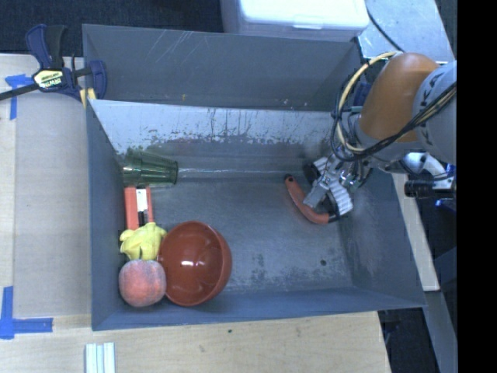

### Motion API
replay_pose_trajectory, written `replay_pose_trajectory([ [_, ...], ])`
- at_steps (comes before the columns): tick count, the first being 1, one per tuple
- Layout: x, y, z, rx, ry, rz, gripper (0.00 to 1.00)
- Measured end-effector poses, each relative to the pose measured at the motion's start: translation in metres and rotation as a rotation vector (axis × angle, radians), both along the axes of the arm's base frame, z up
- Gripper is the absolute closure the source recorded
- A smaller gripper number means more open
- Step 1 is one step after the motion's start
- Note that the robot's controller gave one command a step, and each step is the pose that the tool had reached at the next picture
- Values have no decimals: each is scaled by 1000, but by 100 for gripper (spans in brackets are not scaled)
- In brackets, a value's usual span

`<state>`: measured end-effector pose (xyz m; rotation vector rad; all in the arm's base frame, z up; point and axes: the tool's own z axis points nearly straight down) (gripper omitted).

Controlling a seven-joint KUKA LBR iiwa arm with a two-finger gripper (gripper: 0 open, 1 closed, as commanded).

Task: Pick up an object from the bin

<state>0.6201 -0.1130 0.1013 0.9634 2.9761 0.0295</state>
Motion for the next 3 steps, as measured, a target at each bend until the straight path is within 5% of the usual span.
replay_pose_trajectory([
  [1,9,-6,-21,-27,7,450,0],
  [2,11,10,-27,-10,-13,309,100],
  [3,11,10,-27,-10,-12,310,100],
])
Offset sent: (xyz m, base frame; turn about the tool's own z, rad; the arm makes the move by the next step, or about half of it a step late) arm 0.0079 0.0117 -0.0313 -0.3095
